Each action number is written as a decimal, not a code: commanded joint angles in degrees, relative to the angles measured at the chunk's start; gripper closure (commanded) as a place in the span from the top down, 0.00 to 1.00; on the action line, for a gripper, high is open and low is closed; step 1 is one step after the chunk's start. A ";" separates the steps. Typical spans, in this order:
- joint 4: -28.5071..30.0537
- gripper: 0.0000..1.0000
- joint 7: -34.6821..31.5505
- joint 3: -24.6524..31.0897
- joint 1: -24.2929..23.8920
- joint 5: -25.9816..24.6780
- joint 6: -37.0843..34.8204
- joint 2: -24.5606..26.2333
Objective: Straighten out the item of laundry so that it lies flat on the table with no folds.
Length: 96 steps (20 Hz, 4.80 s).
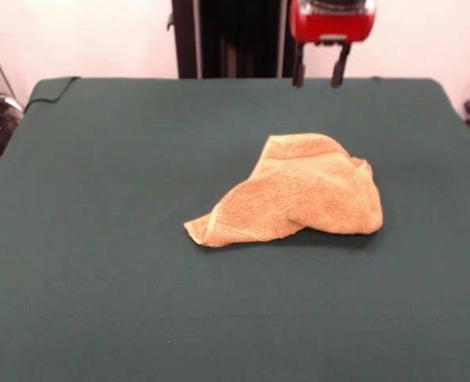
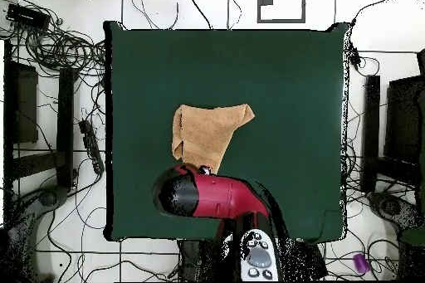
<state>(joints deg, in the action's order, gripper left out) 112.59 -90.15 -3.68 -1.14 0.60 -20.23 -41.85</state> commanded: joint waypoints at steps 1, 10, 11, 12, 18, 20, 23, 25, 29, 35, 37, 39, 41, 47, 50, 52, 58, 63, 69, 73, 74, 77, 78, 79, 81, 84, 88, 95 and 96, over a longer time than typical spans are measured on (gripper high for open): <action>-3.08 1.00 -14.76 1.71 0.60 3.82 6.28 8.25; -1.51 1.00 -13.65 2.78 -1.17 3.38 12.22 11.17; -1.38 1.00 -13.44 2.93 -1.43 3.18 12.86 11.39; -1.21 1.00 -13.62 2.92 -1.63 3.28 13.52 11.86; -1.46 1.00 -13.58 3.62 -3.26 2.82 18.15 15.50; -1.39 1.00 -13.67 2.79 -2.73 3.00 18.29 15.18; -1.22 1.00 -13.23 2.42 -2.32 3.95 14.54 13.52; -1.15 1.00 -13.22 2.43 -2.21 4.28 13.58 13.06; -2.44 1.00 -12.68 2.49 -2.16 4.80 11.06 12.57; -3.40 1.00 -12.59 3.84 -2.81 6.02 9.27 12.90; -3.88 1.00 -13.03 4.07 -2.64 6.51 10.60 13.94; -4.51 1.00 -13.15 3.89 -2.33 6.88 11.12 14.51; -5.06 1.00 -13.02 3.80 -2.22 7.20 10.92 14.73; -5.27 1.00 -12.11 3.84 -2.08 8.45 6.66 12.72; -5.34 1.00 -11.89 2.63 -1.23 8.87 2.13 10.46; -5.68 1.00 -11.76 2.33 -1.02 8.89 1.18 10.26; -6.48 1.00 -11.82 3.16 -1.64 9.05 2.65 11.78; -7.32 1.00 -11.97 4.26 -2.46 9.26 5.49 13.98; -7.82 1.00 -12.10 4.92 -3.08 9.24 8.10 15.56; -8.06 1.00 -12.39 4.96 -3.17 9.03 9.69 16.52; -8.32 1.00 -12.46 4.99 -3.20 8.98 10.31 17.04; -8.85 1.00 -12.62 5.11 -3.34 8.83 11.81 18.32; -9.11 1.00 -12.63 5.12 -3.36 8.79 12.21 18.79; -9.37 1.00 -12.64 5.13 -3.39 8.75 12.61 19.26; -9.69 1.00 -12.89 5.17 -3.31 8.83 13.63 20.25; -9.94 1.00 -13.50 5.06 -2.89 9.07 15.41 21.61; -10.04 1.00 -14.12 5.02 -2.23 9.52 17.12 23.04; -10.63 1.00 -14.60 5.91 -2.53 8.83 21.73 26.08; -10.69 1.00 -14.78 6.01 -2.49 8.80 22.46 26.55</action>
<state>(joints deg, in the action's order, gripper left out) 106.51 -90.15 -3.67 -4.65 6.22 -8.15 -24.72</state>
